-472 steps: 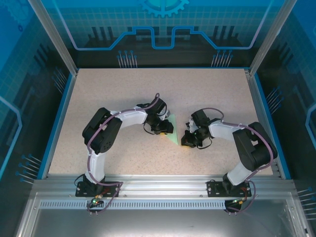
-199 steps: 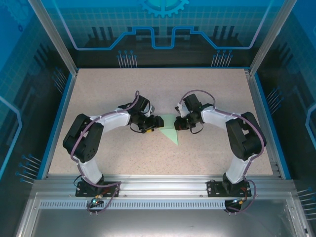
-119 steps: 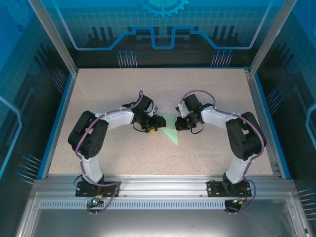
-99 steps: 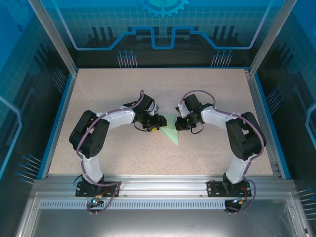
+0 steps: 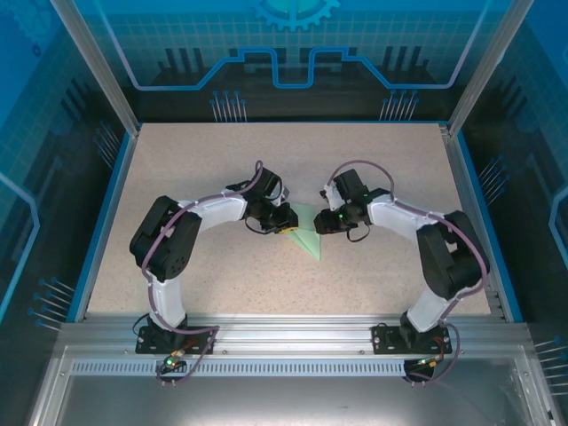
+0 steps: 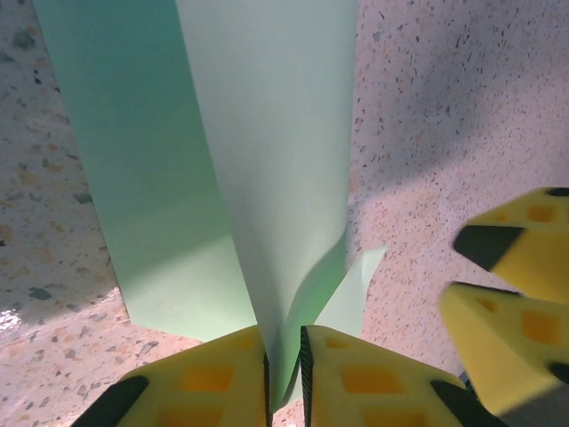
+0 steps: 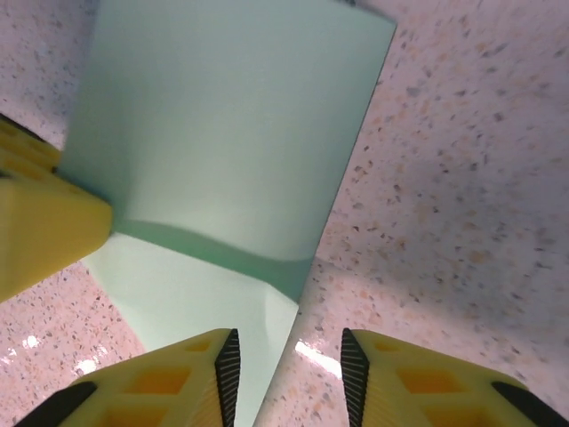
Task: Fold a paper plane with a square sheet of paper (fold left side to right side)
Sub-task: Fourth fold the wing at the center of the table.
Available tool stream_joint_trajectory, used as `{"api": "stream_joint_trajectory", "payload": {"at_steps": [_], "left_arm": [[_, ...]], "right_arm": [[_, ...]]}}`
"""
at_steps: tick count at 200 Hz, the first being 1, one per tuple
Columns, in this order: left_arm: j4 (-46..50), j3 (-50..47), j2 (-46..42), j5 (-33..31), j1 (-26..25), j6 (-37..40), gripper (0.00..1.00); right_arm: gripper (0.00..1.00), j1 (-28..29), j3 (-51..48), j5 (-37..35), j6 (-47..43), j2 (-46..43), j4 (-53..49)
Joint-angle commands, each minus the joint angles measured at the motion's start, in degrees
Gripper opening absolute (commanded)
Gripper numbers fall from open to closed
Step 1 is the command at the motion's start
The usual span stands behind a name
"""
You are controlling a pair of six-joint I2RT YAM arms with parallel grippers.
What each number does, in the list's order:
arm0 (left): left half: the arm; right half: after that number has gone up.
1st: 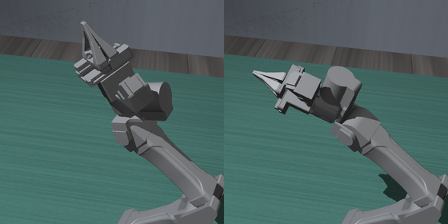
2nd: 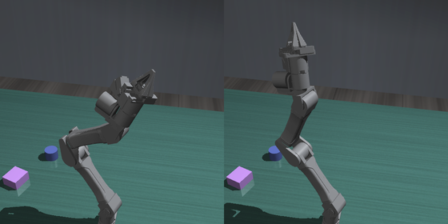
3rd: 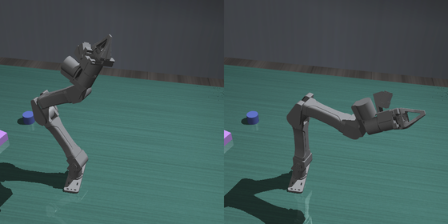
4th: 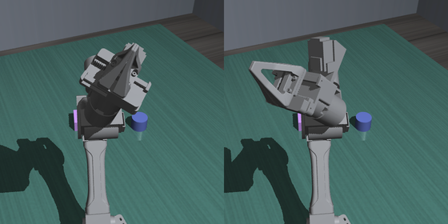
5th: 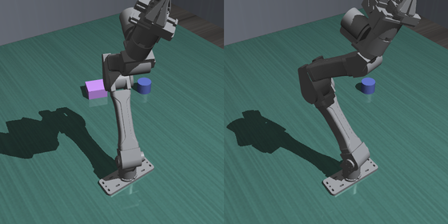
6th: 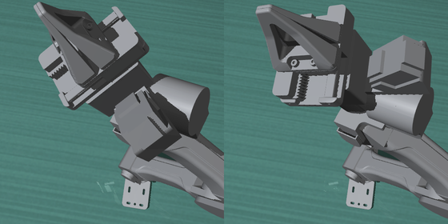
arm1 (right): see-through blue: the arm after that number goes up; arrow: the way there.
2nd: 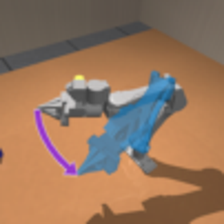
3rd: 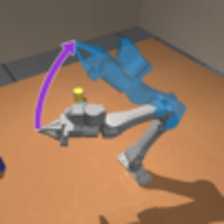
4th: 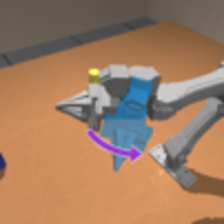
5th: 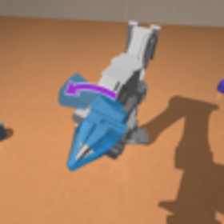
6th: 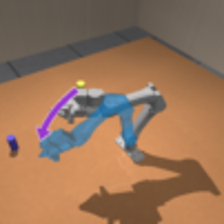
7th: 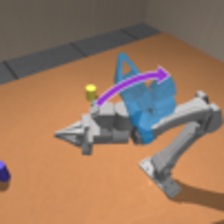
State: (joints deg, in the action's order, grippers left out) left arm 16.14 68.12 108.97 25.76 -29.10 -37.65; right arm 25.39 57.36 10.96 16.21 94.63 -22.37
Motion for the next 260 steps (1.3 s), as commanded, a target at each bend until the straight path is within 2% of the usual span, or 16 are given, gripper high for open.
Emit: {"api": "stream_joint_trajectory", "payload": {"at_steps": [1,66,147,210,260], "left_arm": [[0.4,1.6,-0.1,0.4,-0.4,-1.2,0.19],[2.0,3.9,-0.2,0.1,-0.6,-1.7,0.19],[2.2,4.2,0.1,-0.5,-1.2,-2.3,0.19],[3.2,4.8,-0.2,-1.1,-1.3,-1.7,0.23],[5.8,5.8,-1.7,-2.4,-0.7,0.2,0.38]], "right_arm": [[0.39,3.1,-2.9,-5.3,-0.8,-4.8,1.3],[0.47,15.5,-12.1,-17.7,0.5,-7.2,10.5],[0.46,18.3,-11.4,-21.6,0.2,-2.2,12.9],[0.31,18.5,-11.7,-21.9,0.1,-2.5,13.0],[0.19,18.6,-11.6,-21.1,0.0,-1.3,12.5]]}}
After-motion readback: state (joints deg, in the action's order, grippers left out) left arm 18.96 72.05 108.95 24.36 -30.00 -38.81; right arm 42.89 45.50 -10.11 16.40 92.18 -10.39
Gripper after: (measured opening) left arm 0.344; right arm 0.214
